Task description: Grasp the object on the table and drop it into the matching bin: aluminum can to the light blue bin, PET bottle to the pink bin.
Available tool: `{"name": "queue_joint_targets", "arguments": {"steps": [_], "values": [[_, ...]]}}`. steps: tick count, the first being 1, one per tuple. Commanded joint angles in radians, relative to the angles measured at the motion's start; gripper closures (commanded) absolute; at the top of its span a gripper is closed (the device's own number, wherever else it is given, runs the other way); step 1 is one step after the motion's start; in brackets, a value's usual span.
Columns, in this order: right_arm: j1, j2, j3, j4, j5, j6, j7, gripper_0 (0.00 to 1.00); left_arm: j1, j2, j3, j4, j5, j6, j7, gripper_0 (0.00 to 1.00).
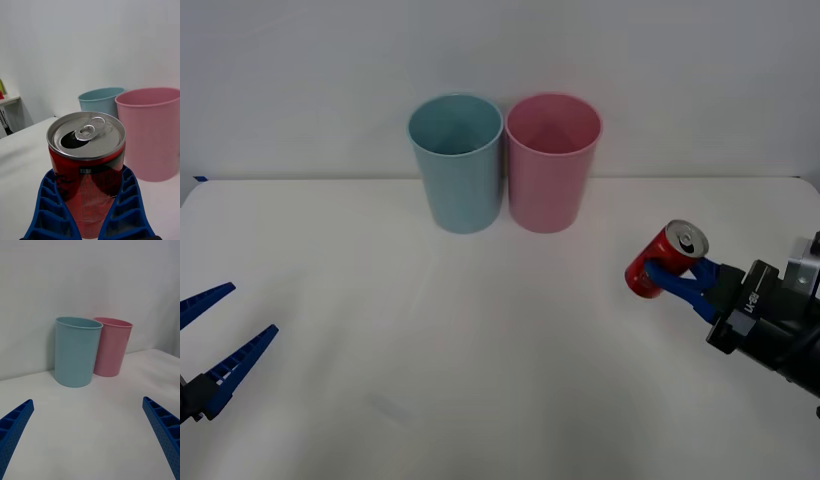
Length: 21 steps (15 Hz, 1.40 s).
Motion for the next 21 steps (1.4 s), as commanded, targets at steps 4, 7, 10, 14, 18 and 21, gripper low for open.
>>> {"name": "queue_joint_targets", "arguments": {"steps": [4,7,10,14,18,21], "values": [[-0.200,-0.063,0.005,-0.022,0.057,0.012,-0.209,1.00,0.000,0.000,0.000,0.000,0.000,0.000,0.000,0.00],[-0.331,-0.101,0.072,-0.022,0.102,0.095,-0.319,1.00,0.000,0.000,0.000,0.000,0.000,0.000,0.000,0.00],[-0.444,-0.147,0.198,-0.021,0.105,0.249,-0.344,1.00,0.000,0.000,0.000,0.000,0.000,0.000,0.000,0.00],[-0.627,-0.161,0.335,0.081,0.116,0.308,-0.363,1.00,0.000,0.000,0.000,0.000,0.000,0.000,0.000,0.00],[-0.774,-0.078,0.376,0.226,0.209,0.307,-0.383,1.00,0.000,0.000,0.000,0.000,0.000,0.000,0.000,0.00],[-0.860,-0.020,0.396,0.325,0.251,0.307,-0.397,1.00,0.000,0.000,0.000,0.000,0.000,0.000,0.000,0.00]]}}
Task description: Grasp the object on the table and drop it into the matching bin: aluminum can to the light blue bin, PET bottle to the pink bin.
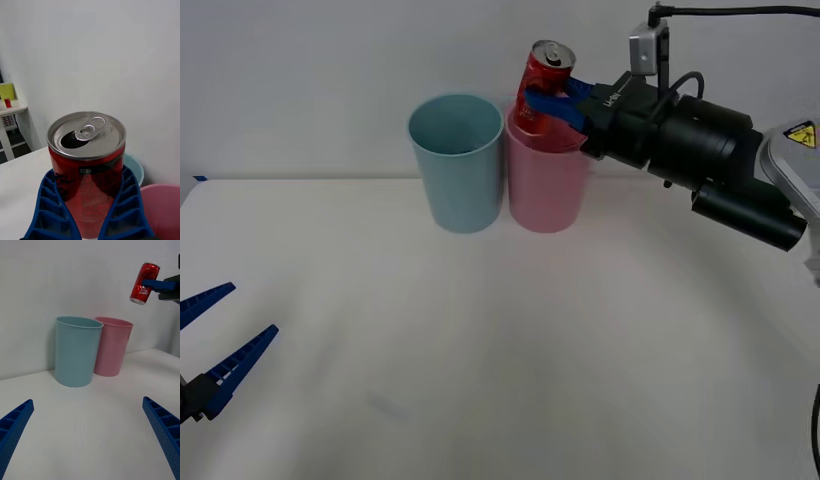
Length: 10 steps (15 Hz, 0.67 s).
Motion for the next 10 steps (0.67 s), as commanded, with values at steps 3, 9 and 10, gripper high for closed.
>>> {"name": "queue_joint_targets", "arguments": {"steps": [3,9,10], "values": [[-0.117,0.100,0.014,0.151,0.083,0.000,-0.015,1.00,0.000,0.000,0.000,0.000,0.000,0.000,0.000,0.00],[-0.239,0.247,0.014,0.348,0.185,0.047,-0.012,1.00,0.000,0.000,0.000,0.000,0.000,0.000,0.000,0.00],[-0.253,0.266,0.014,0.375,0.198,0.059,-0.009,1.00,0.000,0.000,0.000,0.000,0.000,0.000,0.000,0.00]]}}
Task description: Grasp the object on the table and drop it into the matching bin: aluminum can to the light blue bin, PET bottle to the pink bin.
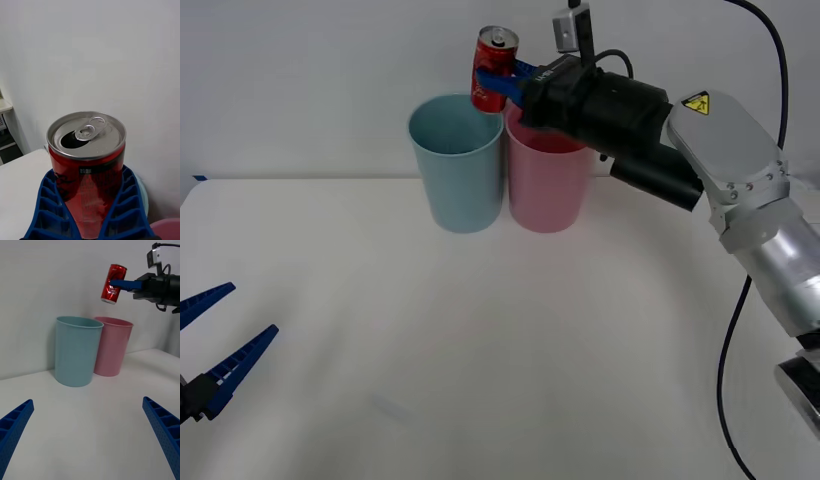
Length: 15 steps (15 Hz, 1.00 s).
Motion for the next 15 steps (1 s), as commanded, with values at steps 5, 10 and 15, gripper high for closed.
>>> {"name": "queue_joint_targets", "arguments": {"steps": [5,10,15], "values": [[-0.071,0.127,0.003,0.120,0.085,0.124,0.021,1.00,0.000,0.000,0.000,0.000,0.000,0.000,0.000,0.00],[-0.074,0.140,0.060,0.120,0.090,0.234,0.037,0.98,0.000,0.000,0.000,0.000,0.000,0.000,0.000,0.00],[-0.071,0.138,0.063,0.120,0.083,0.234,0.040,0.00,0.000,0.000,0.000,0.000,0.000,0.000,0.000,0.00]]}}
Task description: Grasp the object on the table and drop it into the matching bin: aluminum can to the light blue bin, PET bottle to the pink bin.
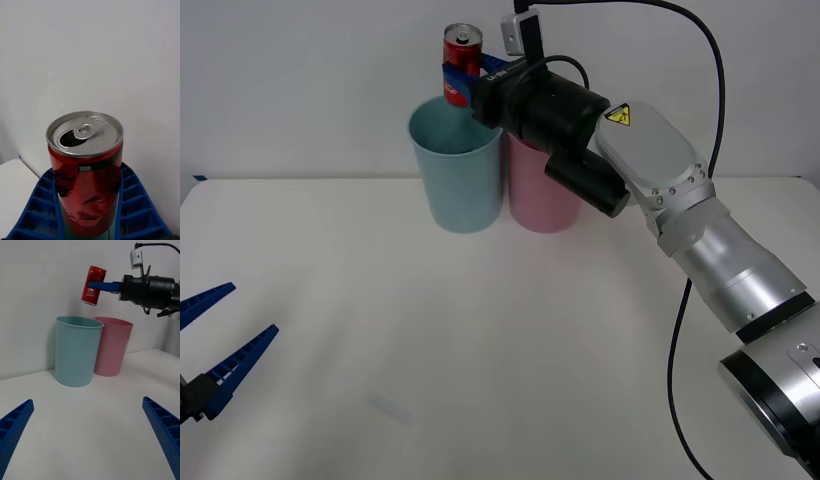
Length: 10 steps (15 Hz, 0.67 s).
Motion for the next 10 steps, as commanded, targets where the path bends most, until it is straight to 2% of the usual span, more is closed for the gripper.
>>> {"name": "queue_joint_targets", "arguments": {"steps": [1,6,10], "values": [[0.004,0.000,-0.001,0.000,-0.006,0.000,0.008,0.00,0.000,0.000,0.000,0.000,0.000,0.000,0.000,0.00],[0.015,-0.011,0.000,-0.011,-0.042,-0.003,0.031,0.00,0.000,0.000,0.000,0.000,0.000,0.000,0.000,0.00],[0.108,-0.066,0.000,-0.157,-0.046,-0.005,0.032,0.00,0.000,0.000,0.000,0.000,0.000,0.000,0.000,0.00]]}}
